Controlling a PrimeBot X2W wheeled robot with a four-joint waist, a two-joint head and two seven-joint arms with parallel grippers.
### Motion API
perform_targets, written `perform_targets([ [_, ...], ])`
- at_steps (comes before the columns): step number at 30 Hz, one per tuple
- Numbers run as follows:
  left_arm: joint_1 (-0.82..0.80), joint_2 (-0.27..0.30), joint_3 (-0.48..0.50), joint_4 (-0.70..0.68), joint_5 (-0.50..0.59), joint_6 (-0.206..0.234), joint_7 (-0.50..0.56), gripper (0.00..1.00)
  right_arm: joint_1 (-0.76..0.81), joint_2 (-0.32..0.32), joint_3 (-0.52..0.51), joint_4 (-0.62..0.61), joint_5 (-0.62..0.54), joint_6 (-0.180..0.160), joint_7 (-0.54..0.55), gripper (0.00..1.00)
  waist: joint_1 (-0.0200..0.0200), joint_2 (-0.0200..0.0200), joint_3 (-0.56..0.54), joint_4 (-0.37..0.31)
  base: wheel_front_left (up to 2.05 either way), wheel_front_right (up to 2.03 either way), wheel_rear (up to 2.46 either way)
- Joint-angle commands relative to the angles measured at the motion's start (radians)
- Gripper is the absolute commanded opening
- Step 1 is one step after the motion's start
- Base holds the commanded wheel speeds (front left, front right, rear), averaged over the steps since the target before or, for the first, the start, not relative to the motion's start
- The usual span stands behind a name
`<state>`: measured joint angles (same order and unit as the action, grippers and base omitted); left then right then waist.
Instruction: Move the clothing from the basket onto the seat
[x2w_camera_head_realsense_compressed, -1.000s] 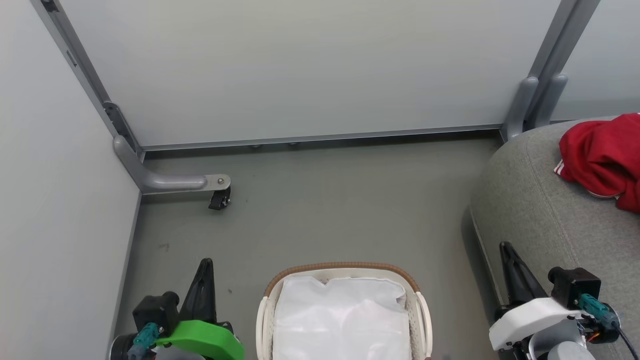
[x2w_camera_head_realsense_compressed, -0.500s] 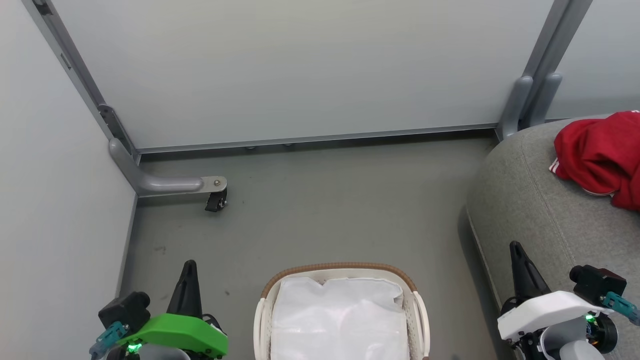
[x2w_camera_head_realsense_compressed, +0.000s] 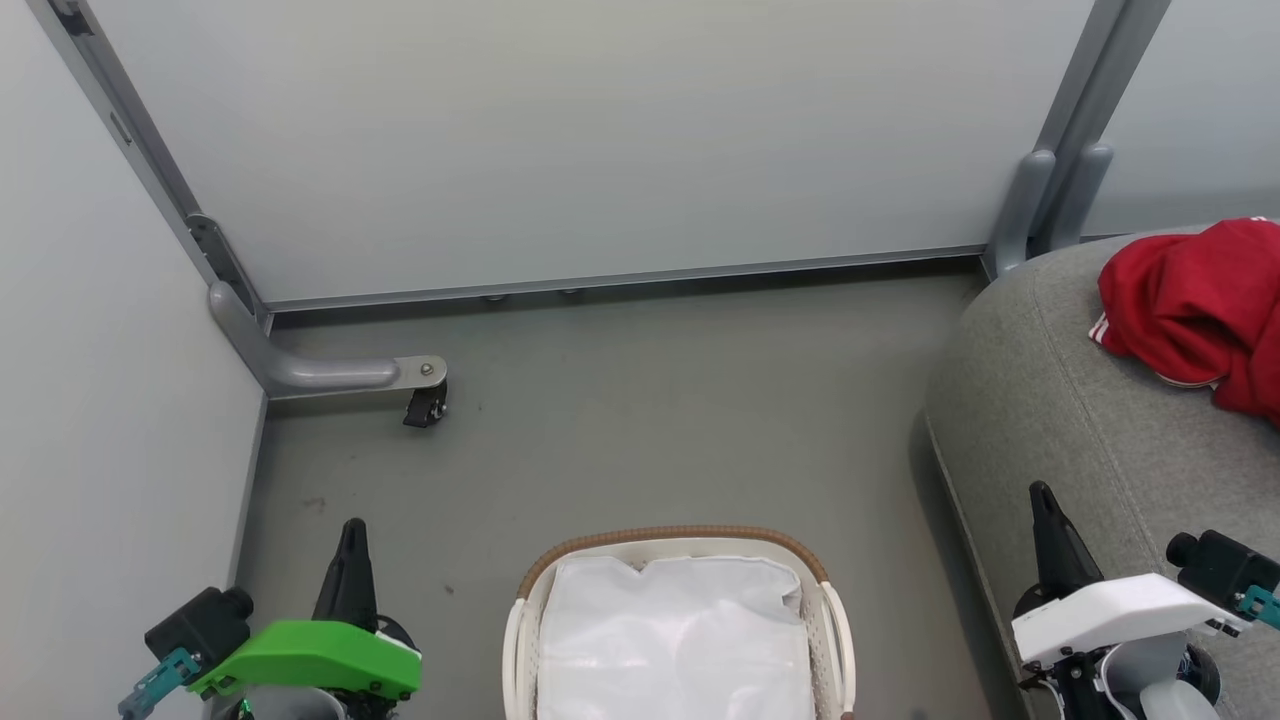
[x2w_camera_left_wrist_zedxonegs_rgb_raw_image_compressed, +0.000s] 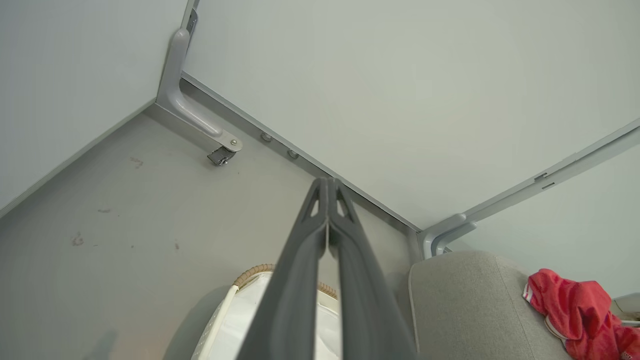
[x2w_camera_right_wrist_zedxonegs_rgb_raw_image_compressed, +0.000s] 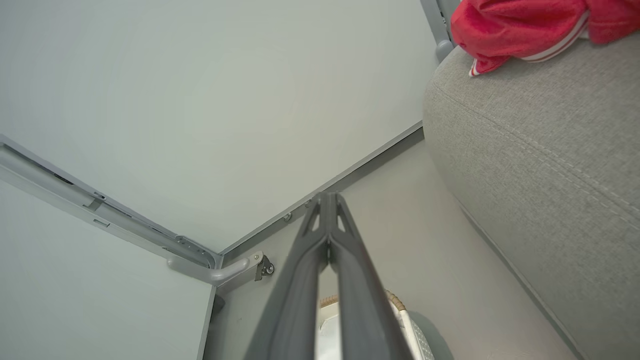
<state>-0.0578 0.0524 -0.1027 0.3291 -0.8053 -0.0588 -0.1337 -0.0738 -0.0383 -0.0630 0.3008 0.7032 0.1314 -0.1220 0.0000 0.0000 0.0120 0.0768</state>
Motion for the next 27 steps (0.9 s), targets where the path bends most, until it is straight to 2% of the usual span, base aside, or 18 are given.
perform_targets([
  [1,-0.028,0.007,0.010,-0.017,-0.032,-0.008,0.007,0.00,-0.022,-0.007,-0.006,-0.018,0.037,0.000,0.009,0.00,0.0000,0.0000,0.000,-0.001,0.00,0.00,0.00],
  [27,-0.040,0.010,0.081,-0.044,-0.323,-0.032,0.091,0.00,-0.030,-0.010,-0.023,-0.034,0.359,-0.001,0.093,0.00,0.0000,0.0000,-0.003,-0.022,0.00,0.00,0.00],
])
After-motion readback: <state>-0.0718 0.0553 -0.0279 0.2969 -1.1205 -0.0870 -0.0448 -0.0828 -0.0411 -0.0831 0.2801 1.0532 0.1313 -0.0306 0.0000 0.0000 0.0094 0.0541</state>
